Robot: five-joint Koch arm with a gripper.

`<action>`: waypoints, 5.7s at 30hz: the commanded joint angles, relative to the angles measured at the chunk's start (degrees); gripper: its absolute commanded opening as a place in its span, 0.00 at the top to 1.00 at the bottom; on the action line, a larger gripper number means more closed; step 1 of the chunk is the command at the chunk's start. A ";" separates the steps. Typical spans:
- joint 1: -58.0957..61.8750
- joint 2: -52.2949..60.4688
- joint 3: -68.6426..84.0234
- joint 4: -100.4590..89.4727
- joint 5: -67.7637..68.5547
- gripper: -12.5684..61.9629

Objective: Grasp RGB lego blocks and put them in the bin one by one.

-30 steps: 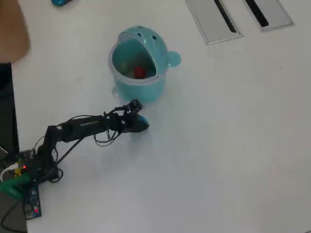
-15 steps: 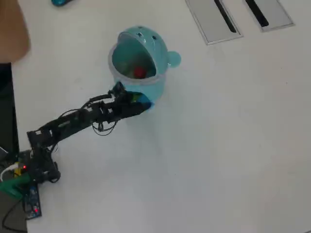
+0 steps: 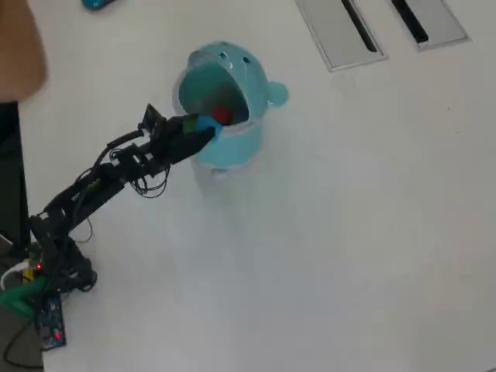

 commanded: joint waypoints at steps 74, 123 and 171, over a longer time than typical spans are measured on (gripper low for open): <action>5.98 29.88 29.97 -3.78 4.31 0.41; 10.99 43.77 100.46 -32.08 11.87 0.39; 12.74 44.03 106.52 -18.28 82.62 0.36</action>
